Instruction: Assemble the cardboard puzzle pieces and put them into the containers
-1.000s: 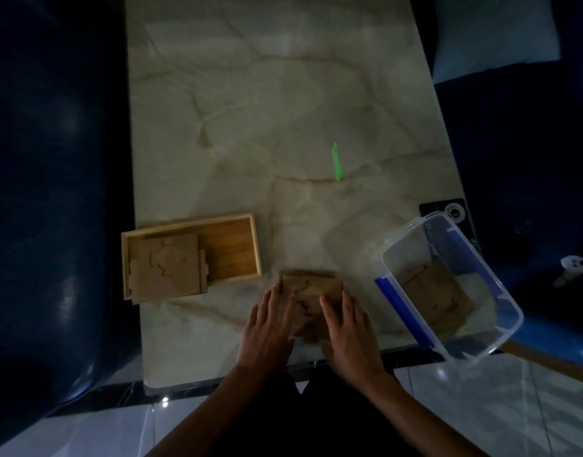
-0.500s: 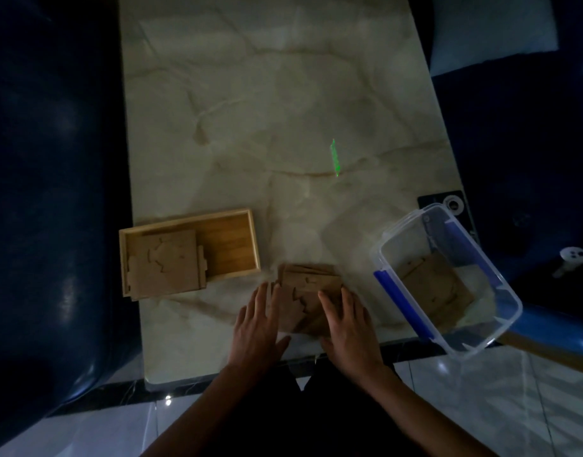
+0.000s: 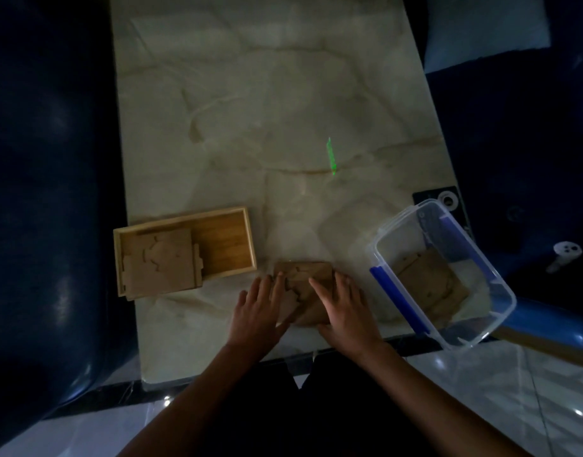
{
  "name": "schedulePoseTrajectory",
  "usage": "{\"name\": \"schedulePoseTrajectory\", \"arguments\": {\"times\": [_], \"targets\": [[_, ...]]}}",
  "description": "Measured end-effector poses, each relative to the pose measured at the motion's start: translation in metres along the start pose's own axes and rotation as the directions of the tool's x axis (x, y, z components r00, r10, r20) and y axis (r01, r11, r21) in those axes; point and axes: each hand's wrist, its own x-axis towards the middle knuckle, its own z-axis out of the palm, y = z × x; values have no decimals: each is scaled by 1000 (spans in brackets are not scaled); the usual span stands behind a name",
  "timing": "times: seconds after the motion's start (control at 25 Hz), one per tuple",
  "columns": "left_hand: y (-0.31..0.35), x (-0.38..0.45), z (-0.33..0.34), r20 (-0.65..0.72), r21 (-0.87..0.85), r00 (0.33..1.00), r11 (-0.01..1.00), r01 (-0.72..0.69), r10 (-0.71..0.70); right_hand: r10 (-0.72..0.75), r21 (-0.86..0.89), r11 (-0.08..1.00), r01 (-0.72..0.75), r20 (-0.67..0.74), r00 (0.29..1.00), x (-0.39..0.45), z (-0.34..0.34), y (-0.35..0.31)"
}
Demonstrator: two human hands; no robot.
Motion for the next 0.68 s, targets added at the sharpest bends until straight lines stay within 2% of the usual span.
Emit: {"name": "schedulePoseTrajectory", "arguments": {"times": [0.68], "targets": [[12, 6, 2, 6, 21, 1000, 999, 29, -30, -73, -131, 989, 75, 21, 997, 8, -12, 5]]}}
